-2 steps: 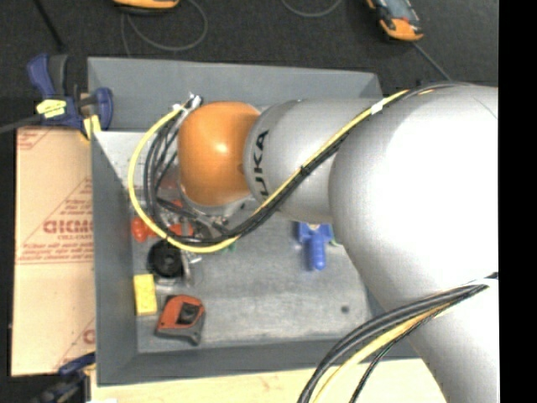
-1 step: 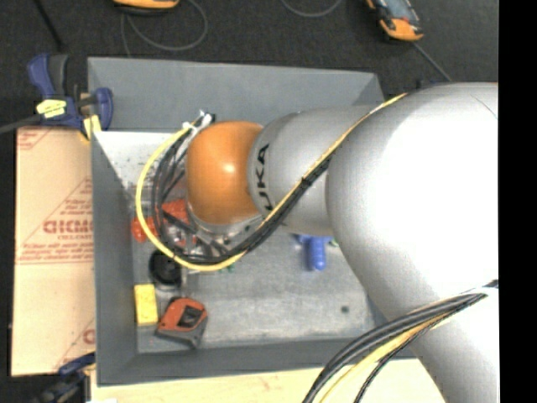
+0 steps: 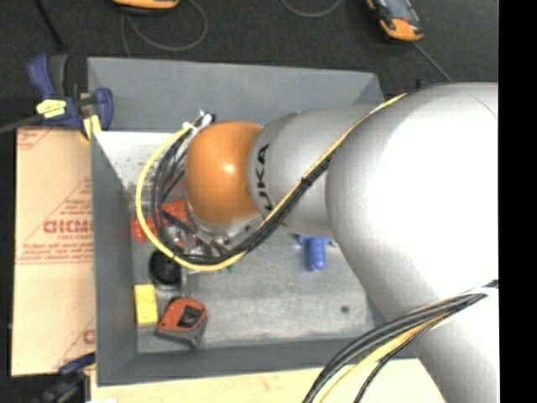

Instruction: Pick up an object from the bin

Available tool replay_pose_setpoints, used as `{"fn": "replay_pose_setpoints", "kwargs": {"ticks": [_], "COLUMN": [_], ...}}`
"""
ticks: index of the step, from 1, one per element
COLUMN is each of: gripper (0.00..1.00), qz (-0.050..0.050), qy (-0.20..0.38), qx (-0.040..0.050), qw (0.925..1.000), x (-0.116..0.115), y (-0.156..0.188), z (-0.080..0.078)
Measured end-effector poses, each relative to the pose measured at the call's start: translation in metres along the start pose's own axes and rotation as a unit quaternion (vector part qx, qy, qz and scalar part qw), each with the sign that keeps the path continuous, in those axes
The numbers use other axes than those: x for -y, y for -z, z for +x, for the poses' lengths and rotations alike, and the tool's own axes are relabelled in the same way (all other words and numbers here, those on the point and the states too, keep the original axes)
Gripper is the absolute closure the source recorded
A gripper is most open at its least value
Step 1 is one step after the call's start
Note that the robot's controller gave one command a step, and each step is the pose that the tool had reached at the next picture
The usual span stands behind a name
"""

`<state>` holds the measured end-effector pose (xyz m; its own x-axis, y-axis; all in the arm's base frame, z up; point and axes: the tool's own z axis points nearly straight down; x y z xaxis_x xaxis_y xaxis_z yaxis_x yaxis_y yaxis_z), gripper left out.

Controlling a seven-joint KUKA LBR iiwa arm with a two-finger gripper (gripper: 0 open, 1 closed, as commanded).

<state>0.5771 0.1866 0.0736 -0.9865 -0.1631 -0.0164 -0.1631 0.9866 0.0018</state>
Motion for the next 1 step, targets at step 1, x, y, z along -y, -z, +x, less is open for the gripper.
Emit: {"fn": "replay_pose_setpoints", "kwargs": {"ticks": [1], "gripper": [1.0], "qz": [0.0], "qy": [-0.009], "qx": [-0.0068], "qw": [0.9999], "x": [-0.0169], "y": [0.1264], "z": [0.037]}}
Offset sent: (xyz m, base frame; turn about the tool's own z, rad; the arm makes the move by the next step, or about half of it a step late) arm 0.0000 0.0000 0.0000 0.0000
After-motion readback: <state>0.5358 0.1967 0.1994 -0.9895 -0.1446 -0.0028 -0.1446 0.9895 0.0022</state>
